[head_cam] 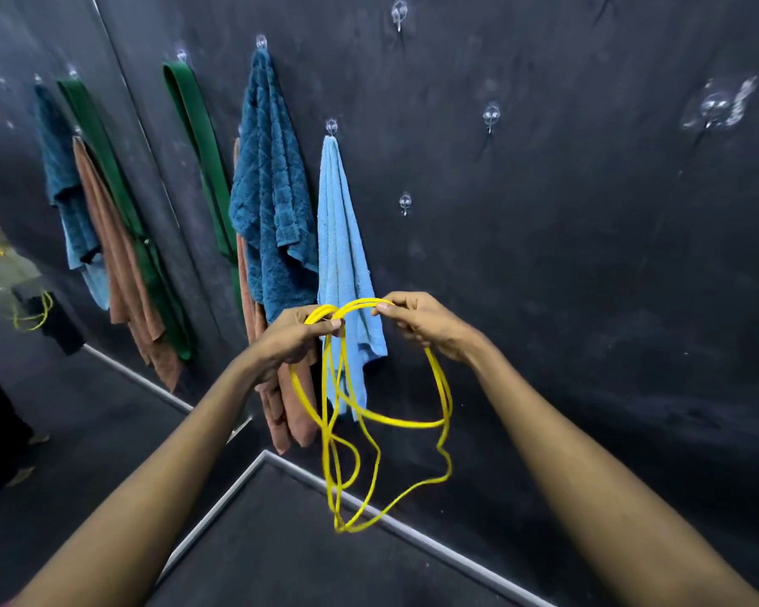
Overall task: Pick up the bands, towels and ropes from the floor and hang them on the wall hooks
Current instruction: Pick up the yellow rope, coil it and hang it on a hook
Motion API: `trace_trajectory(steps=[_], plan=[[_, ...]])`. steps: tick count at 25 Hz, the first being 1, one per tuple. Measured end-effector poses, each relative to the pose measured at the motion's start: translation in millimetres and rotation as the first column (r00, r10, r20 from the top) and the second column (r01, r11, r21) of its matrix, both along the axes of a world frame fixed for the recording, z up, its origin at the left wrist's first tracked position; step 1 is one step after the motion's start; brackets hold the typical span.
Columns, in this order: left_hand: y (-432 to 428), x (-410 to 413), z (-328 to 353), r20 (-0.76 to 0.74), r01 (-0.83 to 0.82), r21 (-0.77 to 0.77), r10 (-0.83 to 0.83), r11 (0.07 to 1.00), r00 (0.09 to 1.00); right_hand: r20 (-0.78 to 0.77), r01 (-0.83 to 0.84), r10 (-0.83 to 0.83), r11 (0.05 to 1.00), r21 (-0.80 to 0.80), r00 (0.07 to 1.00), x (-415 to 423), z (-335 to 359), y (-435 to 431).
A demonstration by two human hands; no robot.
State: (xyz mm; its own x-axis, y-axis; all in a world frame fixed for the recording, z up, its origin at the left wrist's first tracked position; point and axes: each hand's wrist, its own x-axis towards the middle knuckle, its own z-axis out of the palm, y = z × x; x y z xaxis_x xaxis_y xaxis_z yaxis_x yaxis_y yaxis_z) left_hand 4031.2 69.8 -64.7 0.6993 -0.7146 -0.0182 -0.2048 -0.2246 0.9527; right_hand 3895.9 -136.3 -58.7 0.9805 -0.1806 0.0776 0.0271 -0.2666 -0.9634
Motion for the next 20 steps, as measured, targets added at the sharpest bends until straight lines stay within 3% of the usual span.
trace_trajectory(steps=[4, 6, 9, 12, 17, 20], plan=[[-7.9, 19.8, 17.5, -0.021, -0.212, -0.127, 0.211, 0.969, 0.977, 0.073, 0.114, -0.104, 0.982, -0.151, 0.992, 8.5, 29.5, -9.7], [-13.1, 26.2, 30.2, -0.064, -0.246, -0.166, 0.239, 0.955, 0.969, 0.095, 0.146, -0.128, 0.964, -0.22, 0.987, 8.6, 45.0, -13.7], [-26.2, 29.7, 45.7, -0.142, -0.201, -0.206, 0.174, 0.958, 0.975, 0.091, 0.182, -0.164, 0.948, -0.261, 0.982, 15.5, 68.2, -22.2], [-44.2, 30.9, 59.8, -0.074, -0.136, -0.213, 0.123, 0.967, 0.99, 0.129, 0.241, -0.208, 0.903, -0.355, 0.97, 32.0, 85.2, -32.8], [-74.8, 42.2, 82.6, 0.016, -0.092, -0.233, 0.099, 0.968, 0.995, 0.207, 0.343, -0.278, 0.664, -0.664, 0.938, 56.7, 105.8, -58.0], [-81.6, 54.8, 84.9, 0.013, -0.1, -0.225, 0.106, 0.969, 0.994, 0.265, 0.41, -0.313, 0.699, -0.585, 0.912, 73.1, 103.1, -79.9]])
